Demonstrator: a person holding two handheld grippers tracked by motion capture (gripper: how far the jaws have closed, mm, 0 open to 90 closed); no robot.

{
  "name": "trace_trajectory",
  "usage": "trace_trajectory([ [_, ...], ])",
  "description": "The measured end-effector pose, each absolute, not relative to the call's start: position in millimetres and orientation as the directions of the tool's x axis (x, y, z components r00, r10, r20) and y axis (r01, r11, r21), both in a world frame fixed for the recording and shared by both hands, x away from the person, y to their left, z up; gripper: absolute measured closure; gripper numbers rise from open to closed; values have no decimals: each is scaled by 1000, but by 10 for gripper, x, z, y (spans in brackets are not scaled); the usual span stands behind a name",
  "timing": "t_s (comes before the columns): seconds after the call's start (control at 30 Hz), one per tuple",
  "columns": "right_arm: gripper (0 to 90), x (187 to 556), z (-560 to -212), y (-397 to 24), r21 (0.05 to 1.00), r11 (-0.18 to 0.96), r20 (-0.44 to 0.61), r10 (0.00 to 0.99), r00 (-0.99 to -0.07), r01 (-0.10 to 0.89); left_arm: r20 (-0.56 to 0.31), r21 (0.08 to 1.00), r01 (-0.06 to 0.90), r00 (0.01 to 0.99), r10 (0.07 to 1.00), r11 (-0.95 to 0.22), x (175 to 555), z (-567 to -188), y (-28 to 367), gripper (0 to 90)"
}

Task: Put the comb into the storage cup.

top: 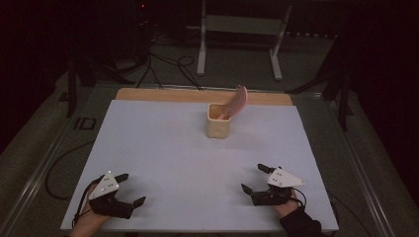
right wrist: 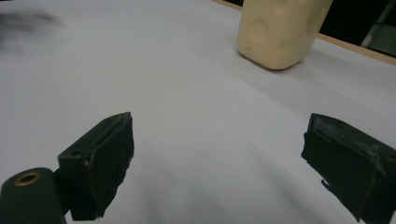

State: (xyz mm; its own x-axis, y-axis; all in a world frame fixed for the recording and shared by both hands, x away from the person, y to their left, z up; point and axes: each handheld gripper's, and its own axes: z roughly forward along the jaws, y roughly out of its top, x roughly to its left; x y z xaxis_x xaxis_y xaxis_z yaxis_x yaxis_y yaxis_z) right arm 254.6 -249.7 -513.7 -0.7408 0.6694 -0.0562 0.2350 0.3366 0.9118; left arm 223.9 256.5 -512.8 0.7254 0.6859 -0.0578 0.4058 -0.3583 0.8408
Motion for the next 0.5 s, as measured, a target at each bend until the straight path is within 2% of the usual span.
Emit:
trace_trajectory([
  [0.5,89,2550,-5141,-2499,911,338,-54,665,-745,236,-70,855,399,720,690,-330,2267,-5137,2579,0],
])
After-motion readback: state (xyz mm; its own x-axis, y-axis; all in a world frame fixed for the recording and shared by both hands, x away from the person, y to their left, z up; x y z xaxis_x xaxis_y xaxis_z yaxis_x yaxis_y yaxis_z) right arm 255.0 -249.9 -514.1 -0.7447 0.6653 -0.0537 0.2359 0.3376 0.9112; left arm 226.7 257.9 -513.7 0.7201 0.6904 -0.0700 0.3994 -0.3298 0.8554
